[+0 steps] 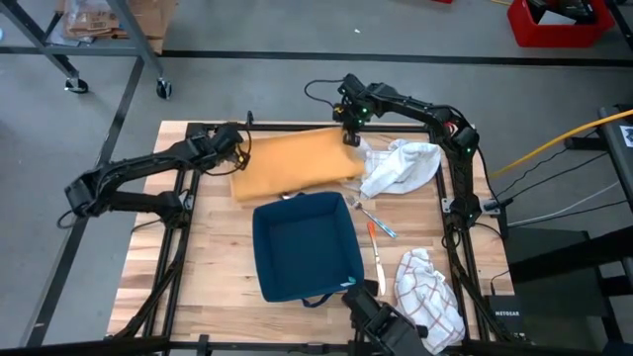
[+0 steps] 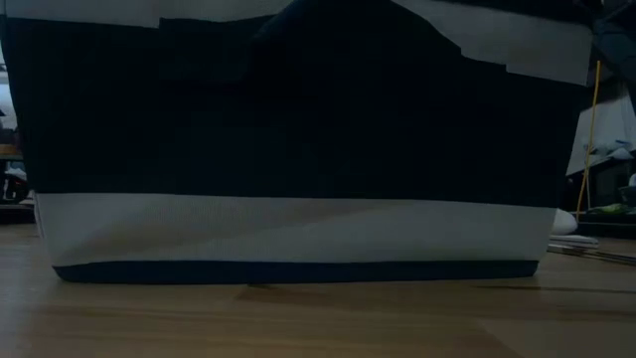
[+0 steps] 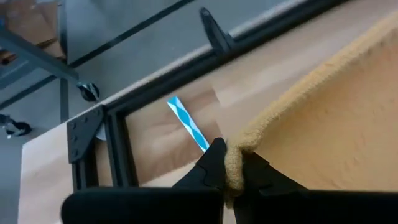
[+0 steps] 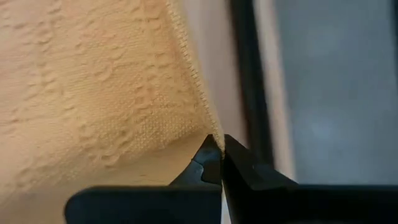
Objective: Fold towel
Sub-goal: Fold the yellow towel
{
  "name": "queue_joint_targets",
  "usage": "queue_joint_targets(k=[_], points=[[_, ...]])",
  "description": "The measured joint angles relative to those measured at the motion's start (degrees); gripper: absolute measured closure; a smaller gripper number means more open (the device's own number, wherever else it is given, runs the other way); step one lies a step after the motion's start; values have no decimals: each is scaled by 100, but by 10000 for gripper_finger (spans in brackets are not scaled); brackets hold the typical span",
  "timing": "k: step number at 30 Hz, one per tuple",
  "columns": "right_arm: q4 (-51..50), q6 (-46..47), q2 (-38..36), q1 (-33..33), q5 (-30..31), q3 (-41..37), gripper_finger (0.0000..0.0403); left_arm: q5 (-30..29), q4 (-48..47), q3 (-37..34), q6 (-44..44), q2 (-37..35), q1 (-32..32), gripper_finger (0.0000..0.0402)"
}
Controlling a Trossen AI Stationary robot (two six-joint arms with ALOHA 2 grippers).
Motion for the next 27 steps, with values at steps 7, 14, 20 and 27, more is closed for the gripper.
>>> queue_joint_targets(k=[7, 14, 20, 27], points=[[90, 33, 0, -167, 7, 34, 402, 246, 192, -7, 222, 0, 254, 401], [-202, 13, -8, -137, 122, 93, 402, 501, 517, -14, 498, -46, 256, 402], [-1014, -148, -20, -93, 198, 455, 402, 786, 244, -12, 1289, -391, 252, 402], [-1995, -142, -25, 134, 200, 748, 402, 1341, 56, -12, 1855, -699, 173, 401]])
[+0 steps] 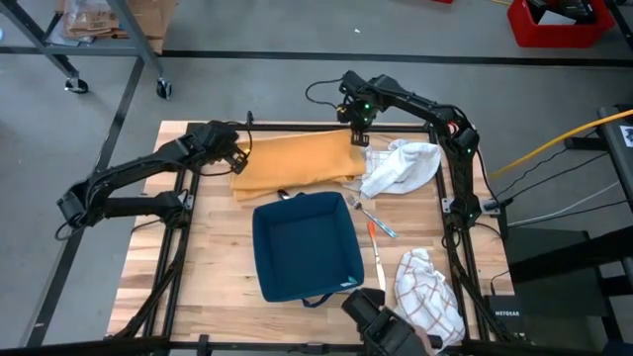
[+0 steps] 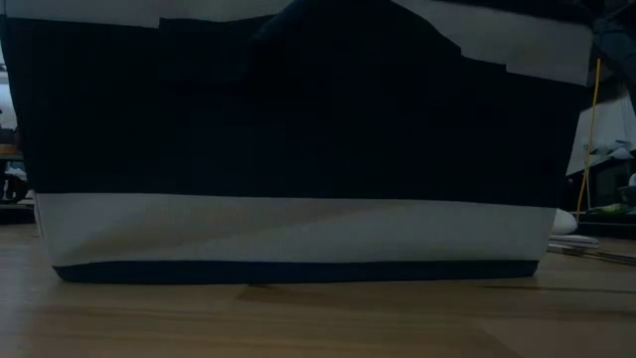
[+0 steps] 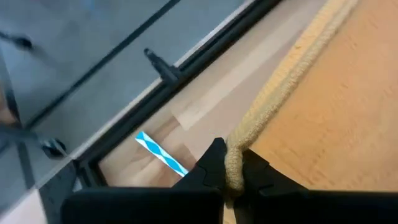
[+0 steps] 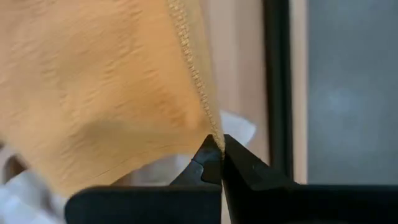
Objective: Fold towel
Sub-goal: Fold the yellow towel
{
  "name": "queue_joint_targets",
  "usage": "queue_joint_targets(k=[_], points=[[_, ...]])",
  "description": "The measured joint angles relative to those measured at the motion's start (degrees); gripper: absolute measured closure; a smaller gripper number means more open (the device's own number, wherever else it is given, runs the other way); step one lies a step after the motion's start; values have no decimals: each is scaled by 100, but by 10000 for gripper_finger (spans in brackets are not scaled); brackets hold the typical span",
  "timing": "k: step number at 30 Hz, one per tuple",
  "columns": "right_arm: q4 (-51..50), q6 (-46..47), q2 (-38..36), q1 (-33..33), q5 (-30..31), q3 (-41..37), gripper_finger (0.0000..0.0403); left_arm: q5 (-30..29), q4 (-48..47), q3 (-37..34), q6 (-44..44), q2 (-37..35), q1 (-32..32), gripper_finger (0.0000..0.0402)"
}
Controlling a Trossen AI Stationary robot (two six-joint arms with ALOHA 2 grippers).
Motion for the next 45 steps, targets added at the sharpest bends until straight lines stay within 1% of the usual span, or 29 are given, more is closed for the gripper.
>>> queue_joint_targets(k=[4, 9, 18, 27, 30, 35, 39, 41, 45], points=[[-386, 2, -1, 219, -42, -22, 402, 283, -176, 0, 486, -127, -126, 402], [-483, 6, -1, 470, -239, -266, 402, 800, -934, -5, 467, -96, -310, 402], [-657, 5, -1, 700, -339, -753, 402, 1349, -921, -4, 523, -63, -728, 402], [-514, 23, -1, 692, -355, -889, 397, 1410, -917, -4, 526, 229, -1087, 402], [-354, 182, -1, 697, -358, -889, 378, 1572, -924, -4, 552, 425, -1140, 402], [-266, 336, -1, 697, -362, -889, 332, 1604, -924, -4, 558, 783, -1169, 394], [-250, 343, -1, 697, -341, -889, 291, 1602, -920, -4, 559, 986, -1169, 360], [-228, 352, -1, 702, -158, -889, 274, 1602, -919, -4, 565, 1034, -1169, 338], [-226, 427, -1, 701, 63, -889, 254, 1565, -913, -4, 553, 1045, -1169, 291]])
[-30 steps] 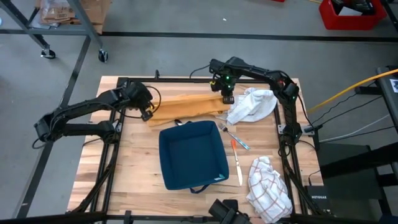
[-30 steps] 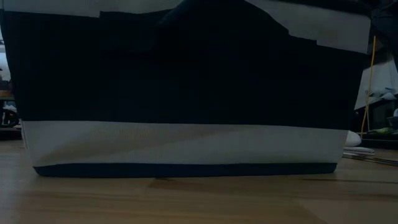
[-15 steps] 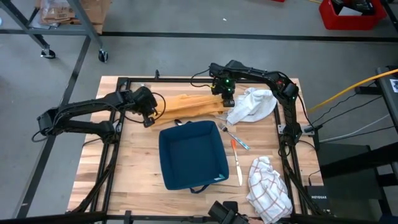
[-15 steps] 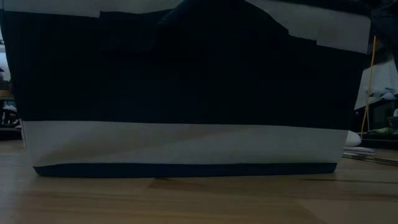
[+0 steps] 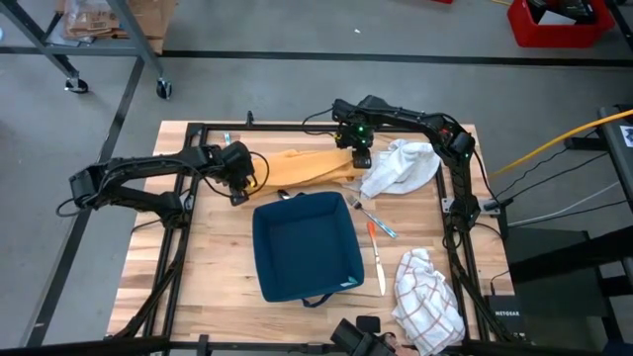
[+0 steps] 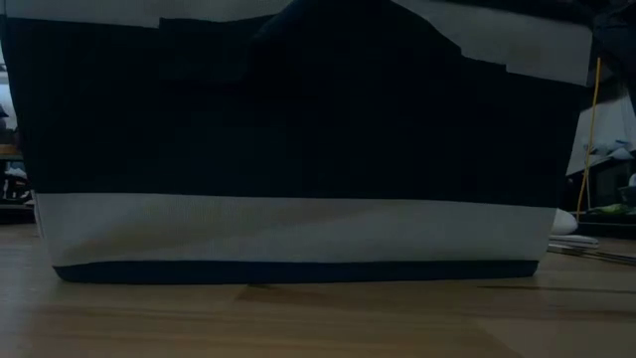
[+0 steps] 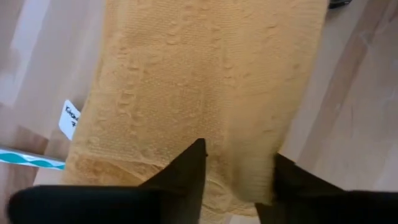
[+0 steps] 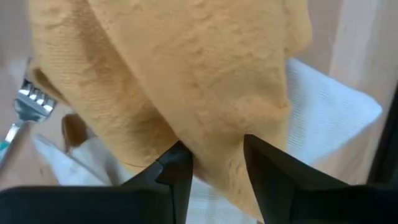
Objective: Fold towel
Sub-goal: Fold the yellow towel
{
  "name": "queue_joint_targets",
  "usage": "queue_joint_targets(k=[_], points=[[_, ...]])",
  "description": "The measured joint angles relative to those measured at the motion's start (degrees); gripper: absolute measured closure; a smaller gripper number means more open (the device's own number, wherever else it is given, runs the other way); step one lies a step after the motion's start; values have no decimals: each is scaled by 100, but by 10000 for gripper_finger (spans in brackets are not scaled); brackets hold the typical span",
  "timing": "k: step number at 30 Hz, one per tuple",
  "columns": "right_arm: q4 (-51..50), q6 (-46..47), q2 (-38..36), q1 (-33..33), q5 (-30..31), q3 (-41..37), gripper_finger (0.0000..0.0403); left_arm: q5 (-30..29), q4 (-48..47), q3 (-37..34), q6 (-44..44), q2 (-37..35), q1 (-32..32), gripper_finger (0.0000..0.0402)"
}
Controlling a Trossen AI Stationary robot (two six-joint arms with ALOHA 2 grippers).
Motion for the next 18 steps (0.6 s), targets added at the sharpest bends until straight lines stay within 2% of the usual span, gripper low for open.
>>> queue_joint_targets(k=[7, 10, 18], points=[[-3, 82, 0, 0, 3, 0, 249, -28, -81, 70, -230, 2, -30, 234], [-80, 169, 0, 0, 3, 0, 249, 221, -456, 310, -505, -19, -115, 231], [-386, 192, 0, 0, 143, 24, 249, 258, -2272, 1126, -963, -94, -343, 249]])
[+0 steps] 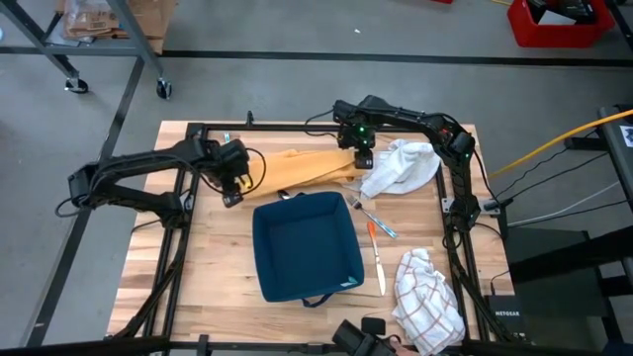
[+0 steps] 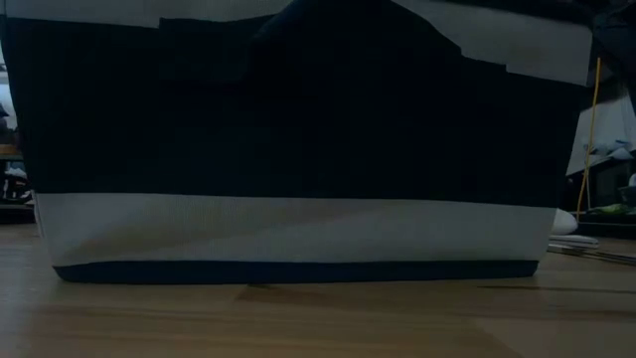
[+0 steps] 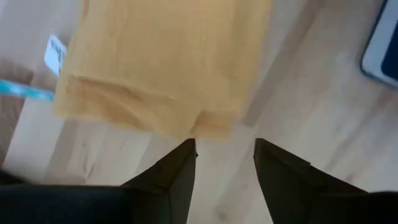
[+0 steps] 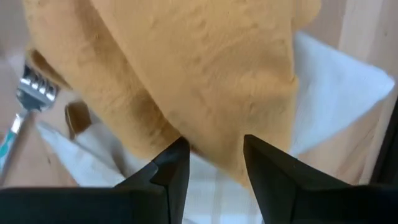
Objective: Fold towel
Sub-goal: Fold the yellow towel
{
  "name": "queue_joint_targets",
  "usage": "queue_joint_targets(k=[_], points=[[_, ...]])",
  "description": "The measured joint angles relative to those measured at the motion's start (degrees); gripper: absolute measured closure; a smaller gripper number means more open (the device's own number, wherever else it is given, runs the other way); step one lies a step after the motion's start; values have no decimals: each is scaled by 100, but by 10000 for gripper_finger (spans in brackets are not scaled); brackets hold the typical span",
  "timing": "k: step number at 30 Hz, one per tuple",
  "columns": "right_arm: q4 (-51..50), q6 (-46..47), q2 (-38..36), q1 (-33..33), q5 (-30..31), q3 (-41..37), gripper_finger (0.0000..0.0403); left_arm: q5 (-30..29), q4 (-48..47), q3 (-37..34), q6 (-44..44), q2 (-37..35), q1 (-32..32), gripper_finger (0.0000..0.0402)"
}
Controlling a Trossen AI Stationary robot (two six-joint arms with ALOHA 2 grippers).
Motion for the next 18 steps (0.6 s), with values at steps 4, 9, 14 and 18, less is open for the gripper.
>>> queue_joint_targets(k=[4, 9, 14, 18], points=[[-502, 9, 0, 0, 477, 39, 248, 2, 158, 43, -4, -4, -76, 254], [-1120, 36, 0, -4, 1000, 318, 248, -82, 1468, 45, -22, -4, -97, 252], [-956, 34, 0, -4, 831, 491, 248, -519, 2485, -143, -345, 64, -49, 258], [-838, 34, 2, -4, 692, 496, 248, -546, 2661, -464, -768, 209, -37, 267]])
